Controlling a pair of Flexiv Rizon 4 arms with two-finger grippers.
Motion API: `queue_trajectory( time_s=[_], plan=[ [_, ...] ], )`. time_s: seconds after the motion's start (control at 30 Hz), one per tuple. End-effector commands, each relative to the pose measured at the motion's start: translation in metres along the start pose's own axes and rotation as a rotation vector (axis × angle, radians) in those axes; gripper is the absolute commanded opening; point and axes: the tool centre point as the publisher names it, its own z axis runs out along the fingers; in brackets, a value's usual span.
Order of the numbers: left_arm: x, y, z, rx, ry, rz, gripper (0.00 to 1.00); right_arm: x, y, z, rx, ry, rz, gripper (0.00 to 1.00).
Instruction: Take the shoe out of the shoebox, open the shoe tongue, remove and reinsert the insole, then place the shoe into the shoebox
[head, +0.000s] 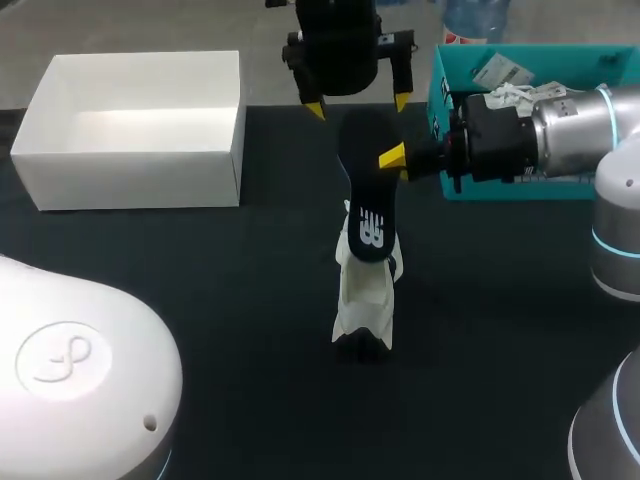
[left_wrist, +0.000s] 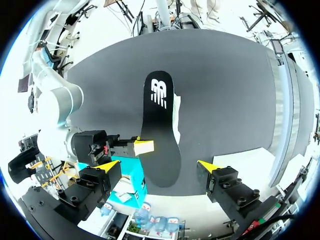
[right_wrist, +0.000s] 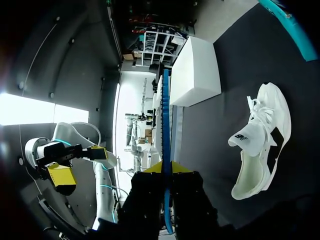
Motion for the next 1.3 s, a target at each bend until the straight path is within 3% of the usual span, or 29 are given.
queue_trajectory(
  time_s=[0.03,0.37,0.9,1.1,1.3],
  plan=[
    [-0.012,0.004,0.001,0.005,0.031,-0.008,1.0,0.0,-0.002,0.0,-0.004,-0.002,-0.001,0.0],
    [-0.017,0.002,0.005,-0.006,0.035,-0.008,1.0,-0.001,-0.005,-0.001,-0.003,0.002,-0.005,0.0],
    [-0.008,0.003,0.006,0.007,0.017,-0.034,1.0,0.0,-0.006,-0.004,-0.016,-0.001,-0.006,0.0],
    [-0.009,-0.001,0.003,0.053,-0.15,-0.059,1.0,0.001,-0.006,-0.004,-0.016,0.002,-0.008,0.0],
    [0.006,-0.001,0.003,0.079,-0.34,-0.122,1.0,0.002,-0.006,-0.005,-0.017,0.001,-0.008,0.0]
  ],
)
